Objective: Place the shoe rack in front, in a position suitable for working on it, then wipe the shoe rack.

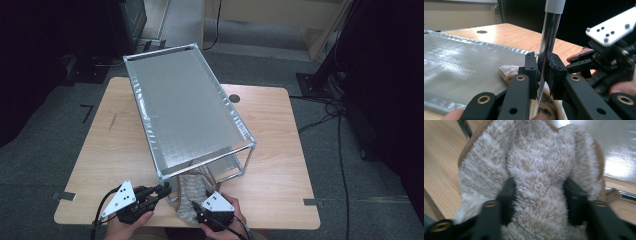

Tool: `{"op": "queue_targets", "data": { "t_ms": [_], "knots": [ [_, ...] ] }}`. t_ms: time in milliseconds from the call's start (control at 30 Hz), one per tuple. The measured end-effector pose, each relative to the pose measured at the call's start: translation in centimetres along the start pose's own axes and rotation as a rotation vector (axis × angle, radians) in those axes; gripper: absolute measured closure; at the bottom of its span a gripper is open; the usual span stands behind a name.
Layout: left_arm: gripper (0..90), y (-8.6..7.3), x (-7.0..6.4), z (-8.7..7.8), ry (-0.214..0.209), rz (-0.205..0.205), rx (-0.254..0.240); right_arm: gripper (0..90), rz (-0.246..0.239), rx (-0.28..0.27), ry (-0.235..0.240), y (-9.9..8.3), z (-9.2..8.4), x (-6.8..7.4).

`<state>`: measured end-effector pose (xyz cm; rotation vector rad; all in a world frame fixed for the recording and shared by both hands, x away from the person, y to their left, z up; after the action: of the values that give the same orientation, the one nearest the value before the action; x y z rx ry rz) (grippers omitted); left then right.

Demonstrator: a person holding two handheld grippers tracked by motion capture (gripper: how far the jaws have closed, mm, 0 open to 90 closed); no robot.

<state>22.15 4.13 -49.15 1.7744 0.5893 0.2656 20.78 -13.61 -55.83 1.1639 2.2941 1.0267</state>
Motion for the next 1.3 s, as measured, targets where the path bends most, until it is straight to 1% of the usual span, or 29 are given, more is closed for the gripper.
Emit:
{"op": "queue_targets", "data": {
  "t_ms": [67,100,133,167,233,300,433,500,533,567,600,633,700,733,767,800,833,867,900,933,967,1000,1067,1100,1167,1233,1267,1300],
  "knots": [
    [80.1,0.0,0.0,-0.1,-0.002,0.002,0.0,64.0,0.019,-0.012,0.026,0.1,-0.3,-0.6],
    [80.2,-0.1,-0.1,-0.1,-0.002,0.003,0.0,66.5,0.03,-0.018,0.019,0.1,-0.4,-0.9],
    [80.2,-0.1,-0.1,-0.1,-0.004,0.004,0.0,68.0,0.034,-0.026,-0.001,0.1,-0.5,-1.3],
    [80.2,-0.1,-0.2,-0.2,-0.004,0.007,0.001,68.8,0.032,-0.034,-0.015,0.2,-0.7,-1.7],
    [80.3,-0.2,-0.3,-0.3,-0.008,0.013,0.001,69.5,0.054,-0.058,-0.038,0.4,-1.0,-2.6],
    [80.3,-0.2,-0.4,-0.4,-0.014,0.013,0.002,69.6,0.091,-0.087,-0.075,0.6,-1.5,-3.9],
    [80.3,-0.3,-0.7,-0.5,-0.025,0.02,0.004,69.3,0.16,-0.145,-0.188,0.7,-2.5,-7.0],
    [80.3,-0.3,-0.9,-0.5,-0.029,0.021,0.003,66.9,0.2,-0.167,-0.233,0.5,-3.0,-8.4],
    [80.3,-0.3,-0.9,-0.4,-0.036,0.024,0.004,65.3,0.217,-0.167,-0.241,0.3,-3.1,-8.9],
    [80.2,-0.3,-1.0,-0.4,-0.038,0.023,0.001,63.1,0.233,-0.161,-0.229,0.2,-3.1,-9.1],
    [80.2,-0.3,-1.1,-0.3,-0.039,0.019,0.0,59.8,0.235,-0.154,-0.216,0.0,-2.9,-9.2],
    [80.2,-0.3,-1.1,-0.3,-0.042,0.019,0.001,54.7,0.233,-0.137,-0.205,-0.2,-2.5,-9.0],
    [80.2,-0.3,-1.2,-0.3,-0.043,0.023,0.003,42.9,0.23,-0.073,-0.175,-0.6,-1.4,-8.5],
    [80.2,-0.3,-1.2,-0.3,-0.044,0.022,0.003,40.8,0.22,-0.067,-0.184,-0.6,-1.3,-8.3],
    [80.2,-0.3,-1.2,-0.3,-0.045,0.022,0.003,39.8,0.202,-0.062,-0.206,-0.5,-1.2,-8.1],
    [80.2,-0.3,-1.2,-0.3,-0.047,0.02,0.002,38.6,0.198,-0.047,-0.205,-0.5,-1.1,-7.9],
    [80.2,-0.3,-1.3,-0.3,-0.05,0.018,0.001,39.5,0.204,-0.029,-0.2,-0.5,-0.9,-7.7],
    [80.2,-0.3,-1.3,-0.3,-0.052,0.017,0.001,43.1,0.197,-0.019,-0.208,-0.5,-0.8,-7.6],
    [80.1,-0.3,-1.3,-0.2,-0.053,0.016,0.001,47.6,0.184,-0.014,-0.223,-0.6,-0.8,-7.5],
    [80.1,-0.3,-1.3,-0.2,-0.055,0.014,-0.001,53.6,0.182,-0.013,-0.222,-0.5,-0.8,-7.4],
    [80.1,-0.3,-1.4,-0.2,-0.057,0.013,-0.001,58.6,0.181,-0.019,-0.209,-0.5,-0.9,-7.2],
    [80.1,-0.3,-1.4,-0.1,-0.06,0.012,-0.002,62.2,0.188,-0.028,-0.184,-0.4,-0.9,-6.9],
    [80.0,-0.3,-1.5,0.0,-0.062,0.014,-0.002,66.1,0.174,-0.041,-0.135,-0.1,-0.8,-5.8],
    [80.1,-0.3,-1.6,0.0,-0.067,0.011,-0.003,67.1,0.15,-0.047,-0.109,0.1,-0.6,-5.0],
    [80.1,-0.4,-1.8,0.1,-0.073,0.017,0.0,67.9,0.092,-0.057,-0.036,0.6,-0.3,-2.7],
    [80.1,-0.4,-2.0,0.1,-0.077,0.023,0.001,67.7,0.016,-0.061,0.038,0.9,0.1,-0.1],
    [80.2,-0.3,-2.1,0.2,-0.078,0.026,0.002,67.7,-0.015,-0.066,0.054,1.1,0.3,0.9],
    [80.2,-0.3,-2.1,0.1,-0.078,0.029,0.006,67.7,-0.036,-0.064,0.052,1.2,0.3,1.7]
  ]
}}
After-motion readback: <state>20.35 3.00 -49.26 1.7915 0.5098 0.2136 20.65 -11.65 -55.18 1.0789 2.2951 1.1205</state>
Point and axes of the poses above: each handheld gripper's, and its own axes: z roughly forward along the jaws, y roughly out of its top, x roughly to its left, the point moved 7 cm from there along z, roughly forward along the jaws, and after that the axes turned 5 degrees about x, right-handed, at the moved point
